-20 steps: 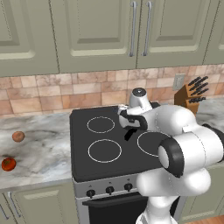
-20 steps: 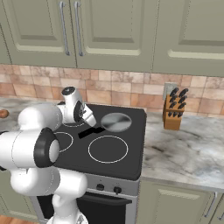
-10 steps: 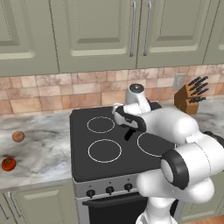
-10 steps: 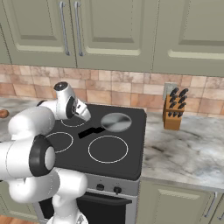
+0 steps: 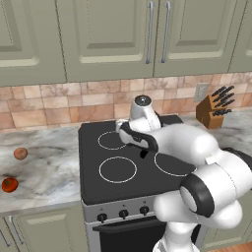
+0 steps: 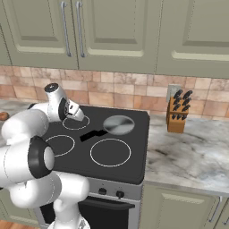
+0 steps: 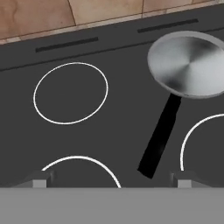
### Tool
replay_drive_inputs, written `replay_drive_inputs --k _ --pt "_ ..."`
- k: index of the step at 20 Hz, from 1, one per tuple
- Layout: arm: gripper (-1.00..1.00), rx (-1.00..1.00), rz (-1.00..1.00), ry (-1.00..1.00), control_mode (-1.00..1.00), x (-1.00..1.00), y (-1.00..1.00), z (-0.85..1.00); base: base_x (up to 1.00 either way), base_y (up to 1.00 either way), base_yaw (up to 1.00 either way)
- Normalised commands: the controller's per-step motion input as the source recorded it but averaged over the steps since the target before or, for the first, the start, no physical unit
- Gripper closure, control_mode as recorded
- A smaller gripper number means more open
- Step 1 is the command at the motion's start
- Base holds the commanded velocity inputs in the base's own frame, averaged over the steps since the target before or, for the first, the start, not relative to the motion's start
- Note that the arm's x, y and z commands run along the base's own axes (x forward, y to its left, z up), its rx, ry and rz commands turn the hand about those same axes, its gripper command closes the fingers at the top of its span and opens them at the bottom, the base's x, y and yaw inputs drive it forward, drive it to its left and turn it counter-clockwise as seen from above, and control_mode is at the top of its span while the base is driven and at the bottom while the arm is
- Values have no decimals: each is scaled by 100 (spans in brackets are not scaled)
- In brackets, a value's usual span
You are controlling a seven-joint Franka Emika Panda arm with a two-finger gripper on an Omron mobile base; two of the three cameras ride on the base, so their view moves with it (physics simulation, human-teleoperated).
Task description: Place the pan on the rear right burner on the stove. Then place the tomato and the onion in the pan and turn on the rear right burner.
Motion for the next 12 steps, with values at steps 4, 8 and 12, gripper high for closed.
replay_drive_inputs --k 4,8,12 --pt "-100 0 12 -1 -100 -29 32 0 0 0 0" --pt "-100 0 12 -2 -100 -28 32 0 0 0 0" --pt "-100 0 12 0 -100 -14 37 0 0 0 0"
